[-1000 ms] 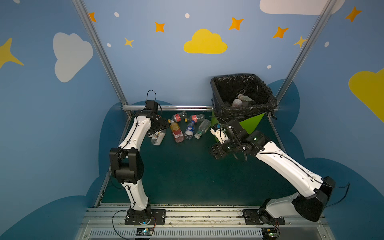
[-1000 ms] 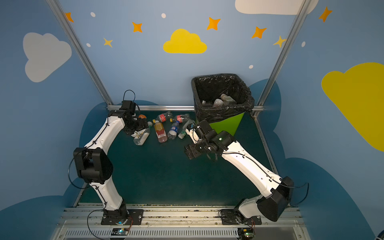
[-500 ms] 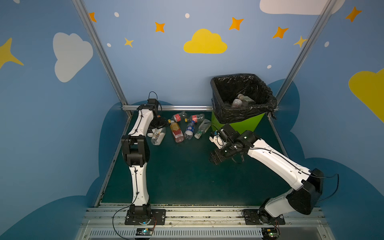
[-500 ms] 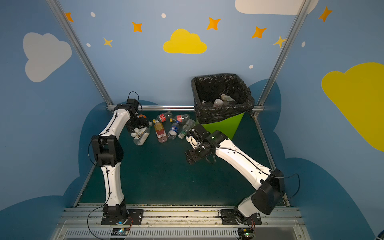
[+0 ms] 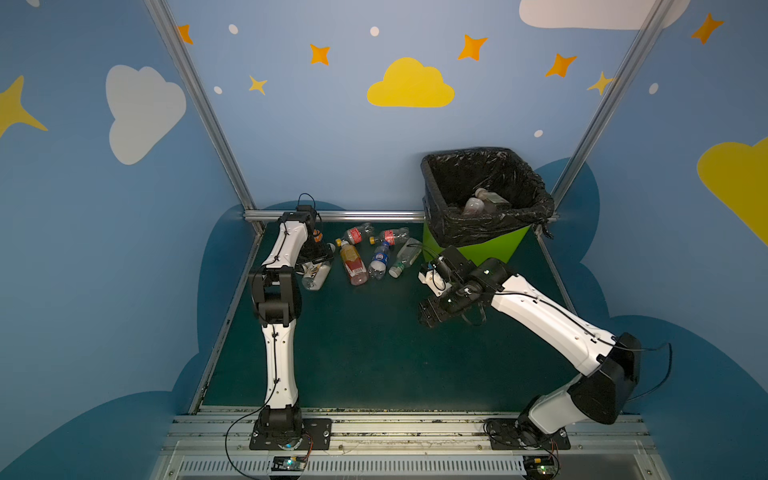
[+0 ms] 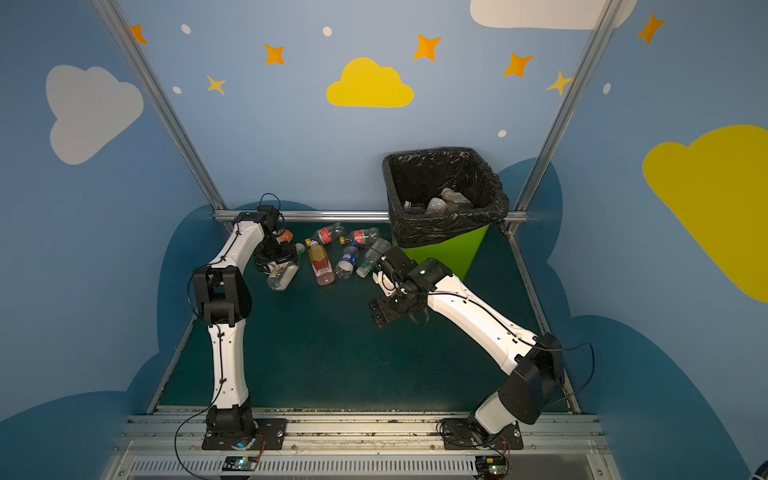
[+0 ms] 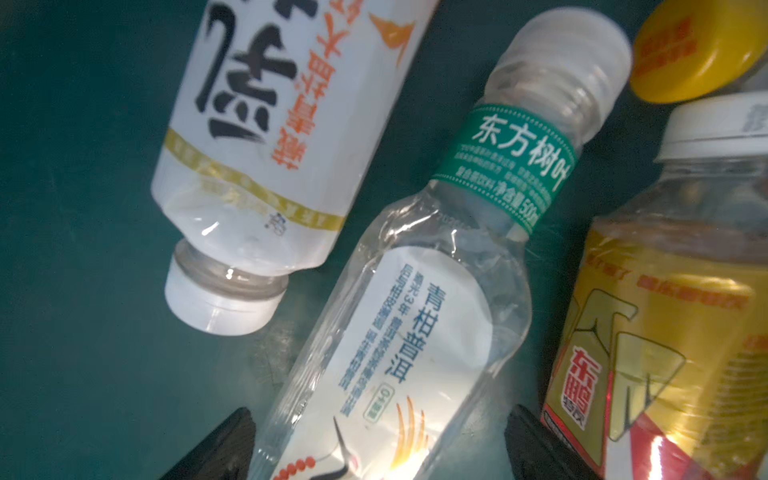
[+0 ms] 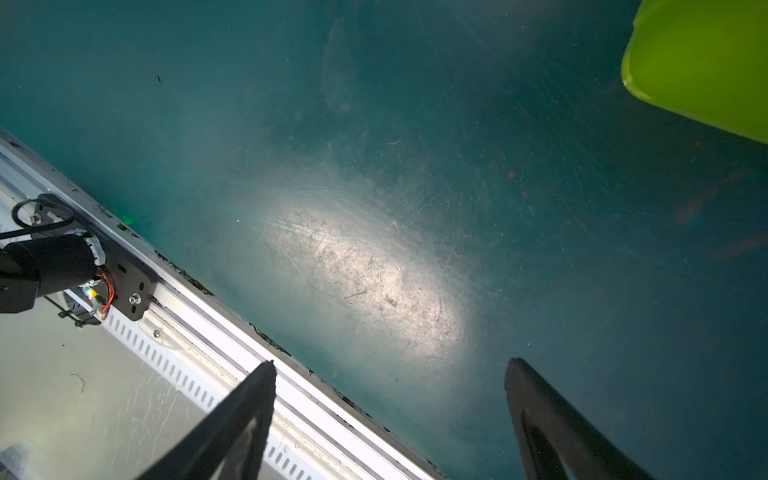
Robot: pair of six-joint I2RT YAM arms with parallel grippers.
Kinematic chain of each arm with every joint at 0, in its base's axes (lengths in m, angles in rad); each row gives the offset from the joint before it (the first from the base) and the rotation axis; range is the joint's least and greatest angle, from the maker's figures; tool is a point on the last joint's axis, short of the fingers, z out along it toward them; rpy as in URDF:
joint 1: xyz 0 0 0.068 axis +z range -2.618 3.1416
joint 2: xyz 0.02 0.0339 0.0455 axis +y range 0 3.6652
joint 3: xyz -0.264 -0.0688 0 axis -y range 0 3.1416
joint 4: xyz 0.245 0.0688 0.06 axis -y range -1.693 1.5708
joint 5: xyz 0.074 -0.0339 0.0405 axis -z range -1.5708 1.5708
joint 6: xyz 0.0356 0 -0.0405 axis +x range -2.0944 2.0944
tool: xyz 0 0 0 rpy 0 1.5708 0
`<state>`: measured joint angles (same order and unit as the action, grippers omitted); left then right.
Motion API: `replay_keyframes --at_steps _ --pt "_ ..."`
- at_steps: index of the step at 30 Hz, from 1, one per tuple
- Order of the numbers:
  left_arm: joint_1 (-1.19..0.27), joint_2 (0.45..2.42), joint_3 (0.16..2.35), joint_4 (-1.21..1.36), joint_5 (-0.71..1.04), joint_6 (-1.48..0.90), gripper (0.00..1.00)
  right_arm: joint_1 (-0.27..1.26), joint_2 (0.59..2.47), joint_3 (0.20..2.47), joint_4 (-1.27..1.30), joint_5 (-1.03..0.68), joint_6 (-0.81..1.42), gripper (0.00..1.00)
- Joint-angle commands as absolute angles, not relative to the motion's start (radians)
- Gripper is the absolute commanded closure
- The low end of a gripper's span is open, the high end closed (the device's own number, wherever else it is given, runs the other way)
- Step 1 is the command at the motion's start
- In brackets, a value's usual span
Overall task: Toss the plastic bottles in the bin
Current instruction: 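Grasp the clear green-label tea bottle with left gripper while right arm returns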
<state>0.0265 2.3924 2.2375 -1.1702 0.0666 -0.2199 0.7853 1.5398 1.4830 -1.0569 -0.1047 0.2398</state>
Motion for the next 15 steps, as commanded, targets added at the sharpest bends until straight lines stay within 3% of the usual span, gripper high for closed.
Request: replay_keyframes --at_steps 1,9,15 --pt "0.034 2.409 2.269 -1.203 0.073 -0.198 0.06 0.795 1.549 1.514 -1.082 -0.085 0.261 0.13" --pt "0.032 2.435 2.263 -1.193 0.086 -0.189 0.06 0.802 1.557 1.526 -1.091 -0.071 0.279 0.13" --pt "0.028 2.448 2.255 -1.180 0.105 -0.183 0.14 0.807 1.559 1.528 -1.097 -0.057 0.289 0.14"
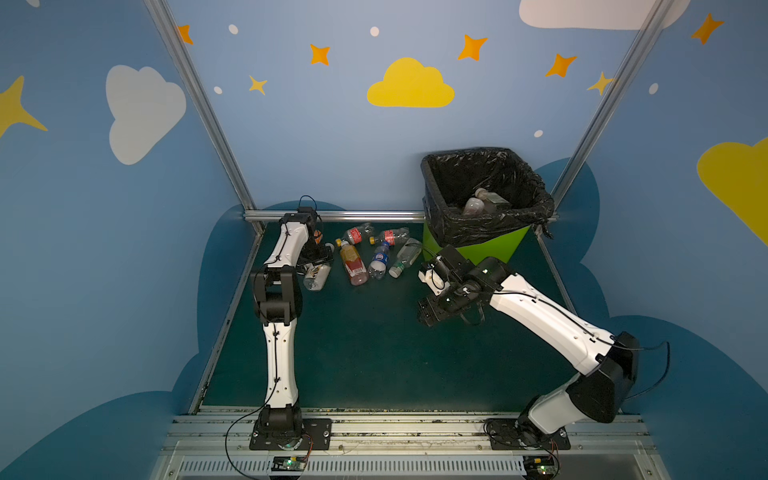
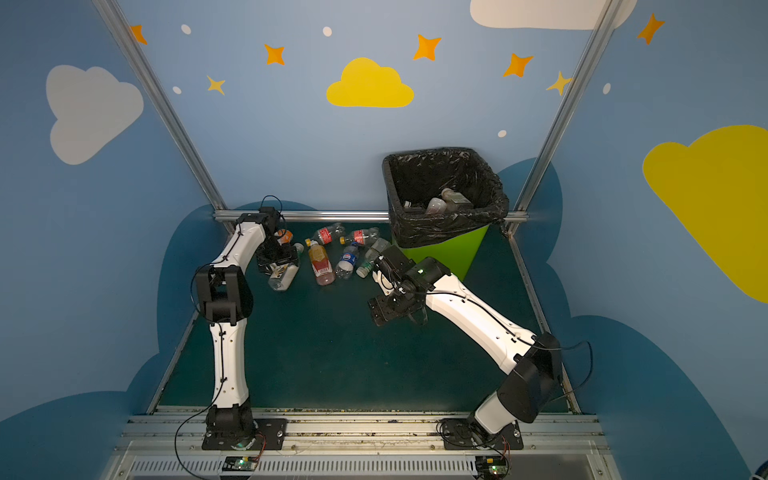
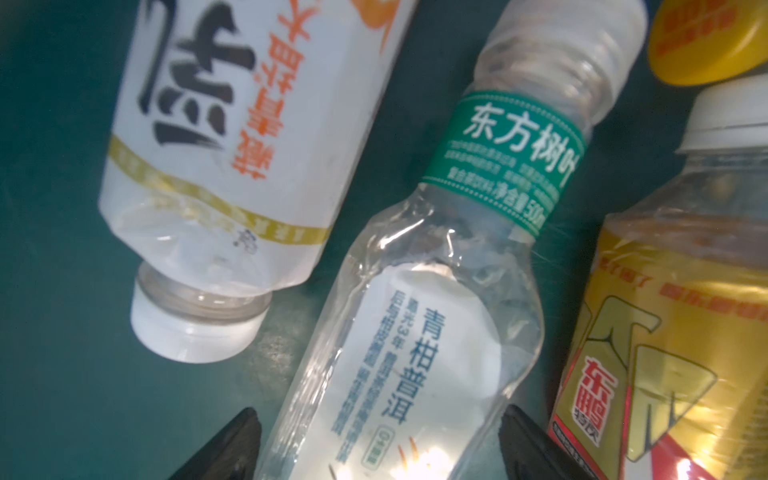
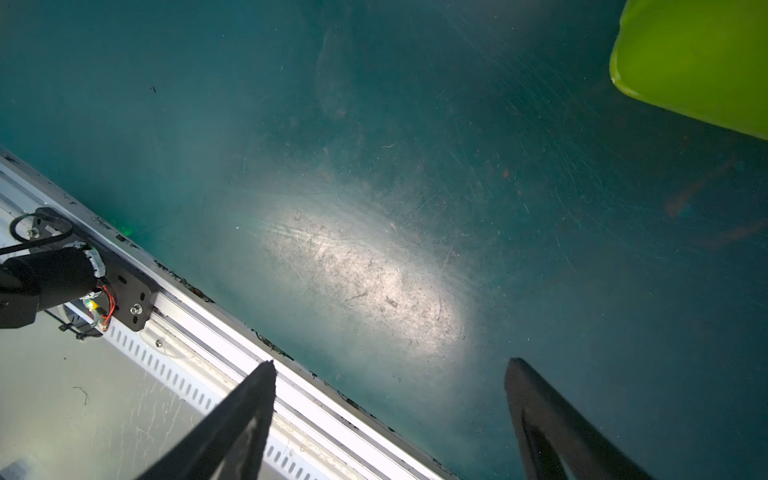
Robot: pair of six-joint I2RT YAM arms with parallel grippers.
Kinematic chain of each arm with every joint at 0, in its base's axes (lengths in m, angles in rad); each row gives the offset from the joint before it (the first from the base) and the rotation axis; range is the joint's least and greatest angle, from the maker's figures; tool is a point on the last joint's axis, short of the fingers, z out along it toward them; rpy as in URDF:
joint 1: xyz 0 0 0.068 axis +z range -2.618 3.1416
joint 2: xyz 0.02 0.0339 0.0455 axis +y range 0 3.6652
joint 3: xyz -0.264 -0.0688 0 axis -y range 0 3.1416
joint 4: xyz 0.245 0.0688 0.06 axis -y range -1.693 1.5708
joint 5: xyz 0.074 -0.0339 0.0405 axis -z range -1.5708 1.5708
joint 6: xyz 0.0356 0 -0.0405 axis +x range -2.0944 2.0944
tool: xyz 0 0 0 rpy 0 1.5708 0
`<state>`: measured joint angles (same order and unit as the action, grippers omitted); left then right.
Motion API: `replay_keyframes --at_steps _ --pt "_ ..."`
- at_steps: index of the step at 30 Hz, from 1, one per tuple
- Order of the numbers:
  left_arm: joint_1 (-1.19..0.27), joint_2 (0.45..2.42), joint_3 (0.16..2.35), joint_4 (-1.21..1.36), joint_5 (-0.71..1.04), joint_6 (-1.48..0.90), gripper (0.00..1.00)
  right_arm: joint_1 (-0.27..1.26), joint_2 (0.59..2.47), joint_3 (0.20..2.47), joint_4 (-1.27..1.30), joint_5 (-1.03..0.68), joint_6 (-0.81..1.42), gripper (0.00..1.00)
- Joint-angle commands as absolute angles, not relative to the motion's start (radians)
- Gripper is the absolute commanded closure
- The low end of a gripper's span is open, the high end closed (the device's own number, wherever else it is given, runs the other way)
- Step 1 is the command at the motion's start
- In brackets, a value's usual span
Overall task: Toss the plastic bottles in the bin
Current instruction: 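Grasp the clear green-label tea bottle with left gripper while right arm returns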
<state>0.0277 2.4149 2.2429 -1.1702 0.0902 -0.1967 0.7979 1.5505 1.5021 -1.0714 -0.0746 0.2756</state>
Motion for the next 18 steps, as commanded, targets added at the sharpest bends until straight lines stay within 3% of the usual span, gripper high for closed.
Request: replay_keyframes --at_steps 1,6,12,18 --pt "0.026 2.450 2.253 -1.177 0.110 -0.183 0.18 0.807 1.559 1.529 -1.098 -0.054 0.289 0.13" --pt "0.025 2.451 2.242 -1.159 0.127 -0.184 0.46 0.808 1.557 1.533 -1.104 -0.043 0.293 0.13" --pt "0.025 2.431 2.237 -1.164 0.144 -0.194 0.48 0.808 1.557 1.537 -1.111 -0.032 0.293 0.14" --pt "0.032 2.272 2.171 -1.137 0.182 -0.227 0.47 0.808 1.555 1.514 -1.099 -0.028 0.299 0.14"
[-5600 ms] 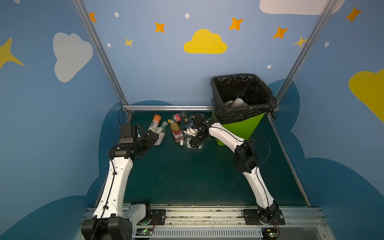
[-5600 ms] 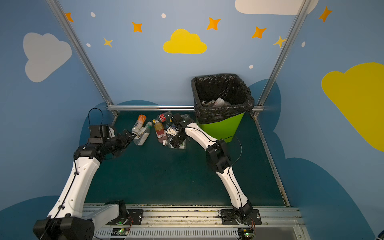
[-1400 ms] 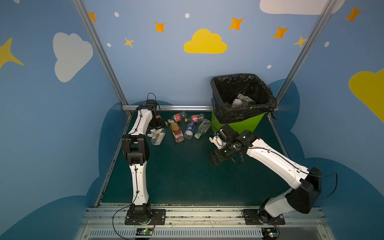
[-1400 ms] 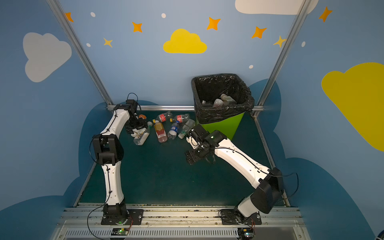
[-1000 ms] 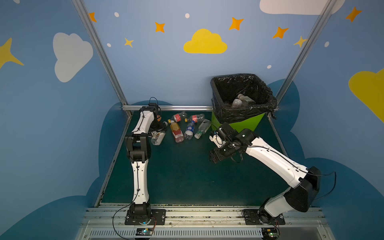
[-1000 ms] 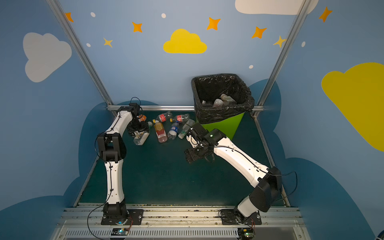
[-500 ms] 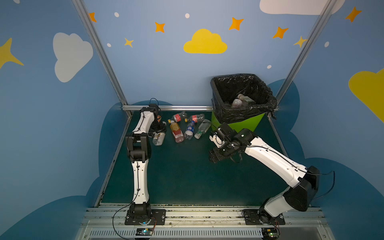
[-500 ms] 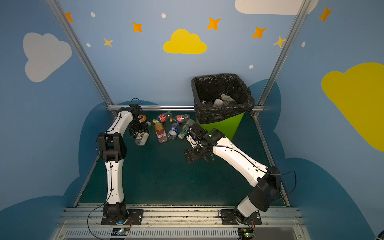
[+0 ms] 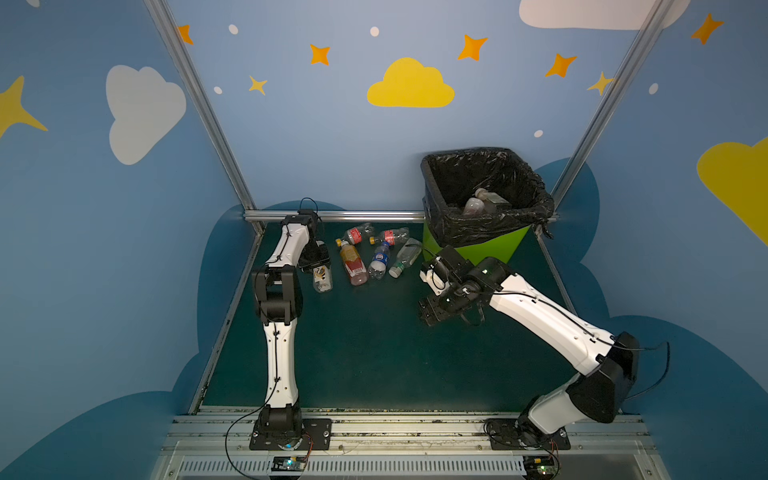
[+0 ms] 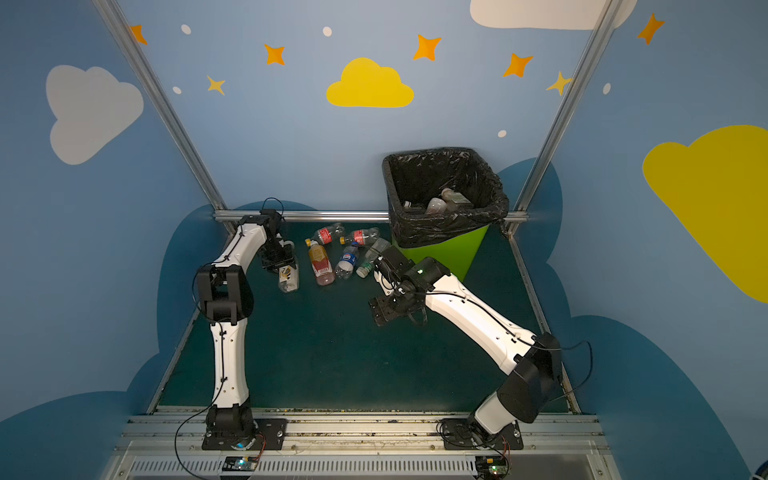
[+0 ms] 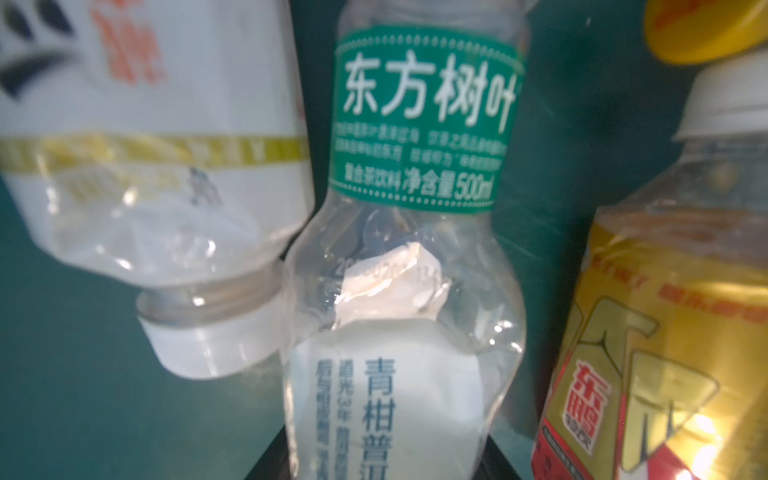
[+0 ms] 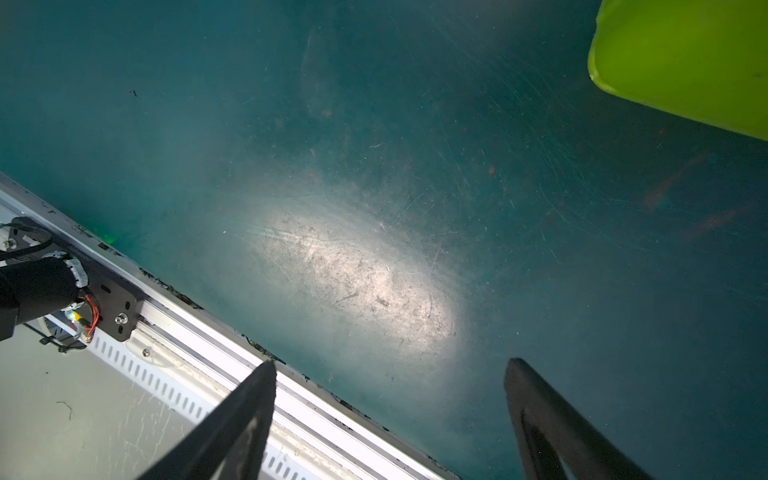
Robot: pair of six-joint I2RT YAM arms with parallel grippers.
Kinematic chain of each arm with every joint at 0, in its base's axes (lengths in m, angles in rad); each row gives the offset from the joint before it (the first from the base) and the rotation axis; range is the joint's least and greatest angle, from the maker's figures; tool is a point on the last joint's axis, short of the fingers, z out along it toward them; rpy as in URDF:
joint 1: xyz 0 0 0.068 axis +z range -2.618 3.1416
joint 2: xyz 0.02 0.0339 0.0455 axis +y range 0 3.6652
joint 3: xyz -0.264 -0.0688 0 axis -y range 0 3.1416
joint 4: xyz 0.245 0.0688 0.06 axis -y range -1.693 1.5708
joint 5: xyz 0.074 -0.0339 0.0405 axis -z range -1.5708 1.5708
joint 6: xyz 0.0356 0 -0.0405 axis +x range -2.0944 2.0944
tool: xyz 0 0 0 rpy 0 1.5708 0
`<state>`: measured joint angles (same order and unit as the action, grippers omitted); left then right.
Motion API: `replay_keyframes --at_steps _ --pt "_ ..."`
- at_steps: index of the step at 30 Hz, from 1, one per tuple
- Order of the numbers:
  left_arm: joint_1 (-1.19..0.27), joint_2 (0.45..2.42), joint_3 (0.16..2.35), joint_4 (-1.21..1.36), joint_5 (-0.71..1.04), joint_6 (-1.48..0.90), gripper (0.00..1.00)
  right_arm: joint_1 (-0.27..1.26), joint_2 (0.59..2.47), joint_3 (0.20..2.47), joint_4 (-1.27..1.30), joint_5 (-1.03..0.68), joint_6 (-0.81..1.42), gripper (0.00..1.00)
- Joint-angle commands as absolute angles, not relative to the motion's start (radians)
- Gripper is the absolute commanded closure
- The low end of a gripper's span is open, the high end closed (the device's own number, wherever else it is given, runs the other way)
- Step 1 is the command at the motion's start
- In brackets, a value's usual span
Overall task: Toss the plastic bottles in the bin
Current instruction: 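Lift the green-label bottle over the bin and open the left gripper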
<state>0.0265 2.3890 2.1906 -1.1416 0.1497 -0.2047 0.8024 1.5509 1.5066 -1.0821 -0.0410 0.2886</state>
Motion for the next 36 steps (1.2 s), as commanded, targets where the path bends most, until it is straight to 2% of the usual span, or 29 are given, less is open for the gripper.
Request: replay_keyframes --at_steps 1,8,12,14,17,20,21,23,24,26,27,32,36 --pt "0.033 2.233 2.153 -1.123 0.198 -0.238 0.47 0.808 1.554 1.501 -1.093 -0.028 0.304 0.14" --pt "0.033 1.945 2.057 -0.926 0.335 -0.337 0.46 0.808 1.549 1.440 -1.054 -0.036 0.306 0.13" --pt "0.005 1.718 1.863 -0.488 0.464 -0.481 0.45 0.808 1.554 1.434 -1.051 -0.031 0.295 0.14" --pt "-0.041 1.653 1.806 -0.257 0.470 -0.564 0.43 0.808 1.554 1.427 -1.045 -0.033 0.290 0.13" --pt "-0.162 1.702 1.910 -0.064 0.488 -0.601 0.41 0.808 1.557 1.414 -1.032 -0.048 0.284 0.14" --pt "-0.292 1.943 2.281 -0.070 0.580 -0.608 0.35 0.808 1.557 1.400 -1.025 -0.065 0.281 0.14" --pt "-0.338 2.066 2.473 -0.117 0.611 -0.600 0.26 0.808 1.556 1.394 -1.024 -0.072 0.276 0.14" --pt "-0.397 2.342 2.898 -0.264 0.609 -0.582 0.01 0.808 1.550 1.386 -1.031 -0.075 0.269 0.14" --pt "-0.408 2.475 3.111 -0.289 0.583 -0.621 0.00 0.809 1.543 1.377 -1.035 -0.073 0.267 0.14" --pt "-0.394 2.478 3.016 -0.060 0.598 -0.801 0.00 0.807 1.523 1.354 -1.039 -0.066 0.270 0.13" --pt "-0.390 2.458 2.978 -0.083 0.573 -0.783 0.00 0.805 1.510 1.342 -1.043 -0.067 0.269 0.14" --pt "-0.391 2.302 2.945 -0.350 0.513 -0.579 0.00 0.792 1.434 1.292 -1.031 -0.058 0.277 0.14" --pt "-0.384 2.115 2.796 -0.564 0.351 -0.428 0.00 0.792 1.405 1.300 -1.005 -0.052 0.258 0.14"
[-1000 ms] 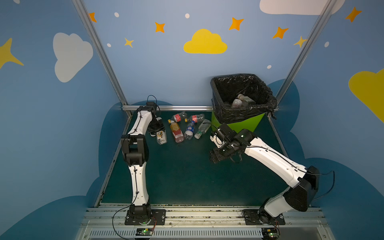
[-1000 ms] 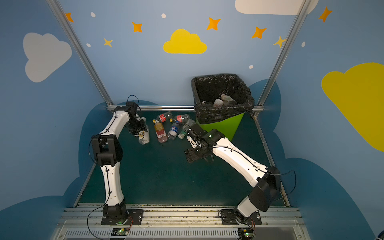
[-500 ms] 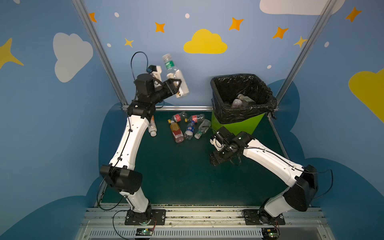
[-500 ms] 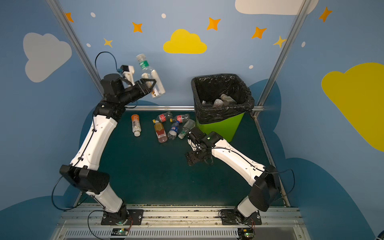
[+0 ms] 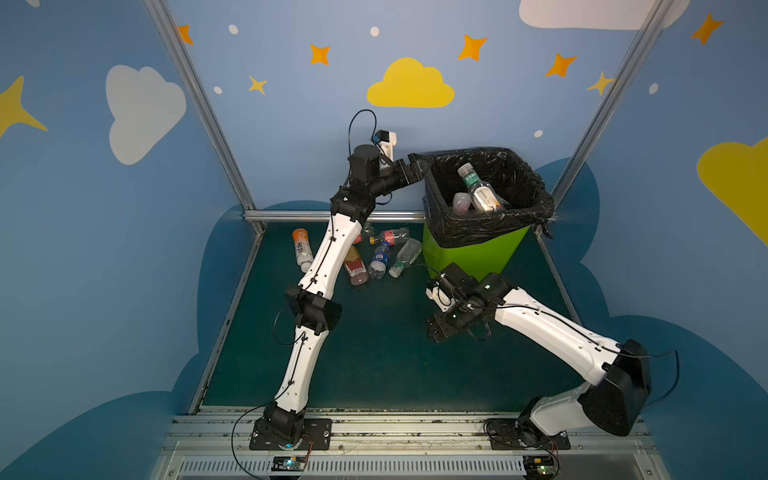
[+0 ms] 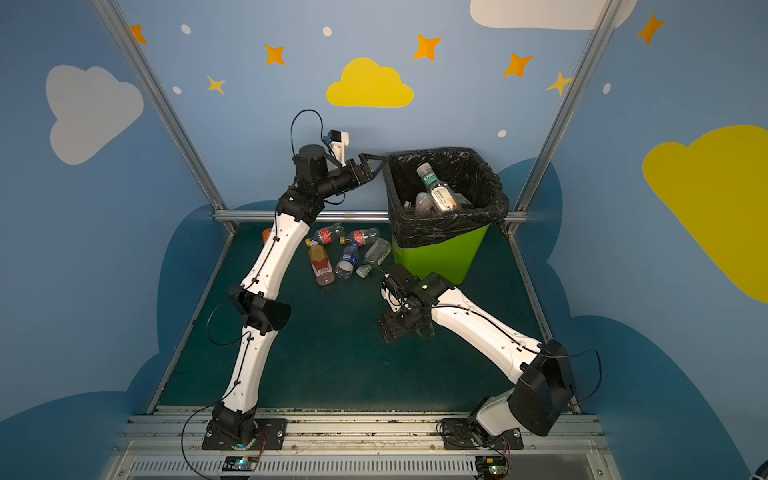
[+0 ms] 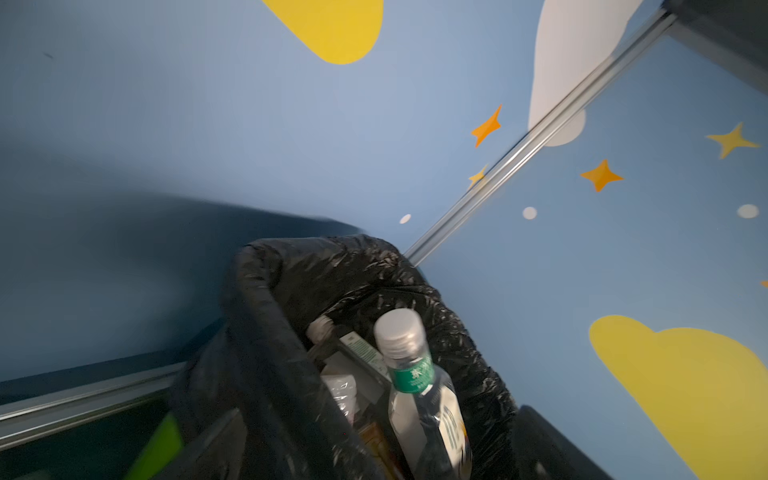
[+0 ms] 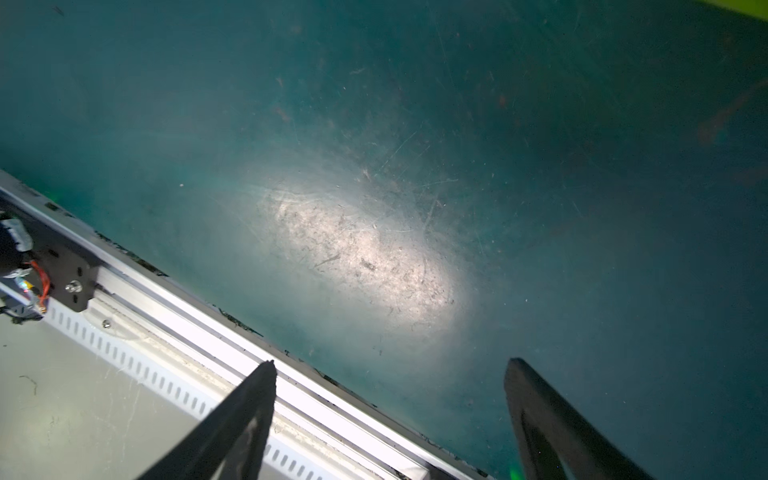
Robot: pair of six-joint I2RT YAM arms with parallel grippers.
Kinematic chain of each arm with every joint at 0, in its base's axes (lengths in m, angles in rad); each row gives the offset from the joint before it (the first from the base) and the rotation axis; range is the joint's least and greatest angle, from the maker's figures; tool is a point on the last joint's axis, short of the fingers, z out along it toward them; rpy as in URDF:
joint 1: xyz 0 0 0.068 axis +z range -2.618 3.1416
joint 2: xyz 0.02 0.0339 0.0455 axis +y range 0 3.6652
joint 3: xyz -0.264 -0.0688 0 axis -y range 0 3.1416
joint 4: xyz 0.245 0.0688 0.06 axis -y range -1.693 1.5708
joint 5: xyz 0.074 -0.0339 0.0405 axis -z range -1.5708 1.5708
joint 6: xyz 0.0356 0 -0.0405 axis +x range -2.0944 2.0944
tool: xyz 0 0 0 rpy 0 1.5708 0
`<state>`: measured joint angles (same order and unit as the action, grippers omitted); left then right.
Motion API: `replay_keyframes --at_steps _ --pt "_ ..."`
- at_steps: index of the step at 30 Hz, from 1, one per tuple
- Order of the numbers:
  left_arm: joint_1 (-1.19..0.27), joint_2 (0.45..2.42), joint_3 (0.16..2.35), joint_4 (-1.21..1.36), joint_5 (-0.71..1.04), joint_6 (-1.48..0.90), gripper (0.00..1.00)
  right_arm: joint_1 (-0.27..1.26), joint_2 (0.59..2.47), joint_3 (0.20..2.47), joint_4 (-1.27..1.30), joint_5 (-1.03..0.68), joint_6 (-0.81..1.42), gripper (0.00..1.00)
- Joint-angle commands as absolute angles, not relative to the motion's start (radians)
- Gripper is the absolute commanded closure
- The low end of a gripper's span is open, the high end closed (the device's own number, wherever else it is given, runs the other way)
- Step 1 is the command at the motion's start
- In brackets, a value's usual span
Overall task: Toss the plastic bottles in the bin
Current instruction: 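Lift the green-label bottle over the bin and open the left gripper, then move left gripper over the orange-label tea bottle while right arm shifts toward pile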
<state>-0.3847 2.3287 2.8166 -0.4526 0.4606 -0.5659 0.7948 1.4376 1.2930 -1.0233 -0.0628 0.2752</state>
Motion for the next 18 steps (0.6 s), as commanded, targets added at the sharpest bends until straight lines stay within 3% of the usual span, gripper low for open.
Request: replay_keyframes --at_steps 1,9,18 --pt "-0.376 2.062 2.728 -0.604 0.310 -0.406 0.00 0.792 1.402 1.306 -0.996 -0.049 0.250 0.14" --pt "-0.257 1.753 2.197 -0.839 0.161 -0.387 0.00 0.793 1.422 1.374 -0.888 -0.066 0.231 0.14" --pt "-0.201 1.382 1.481 -0.800 0.046 -0.463 0.00 0.816 1.611 1.567 -0.764 -0.147 0.251 0.14"
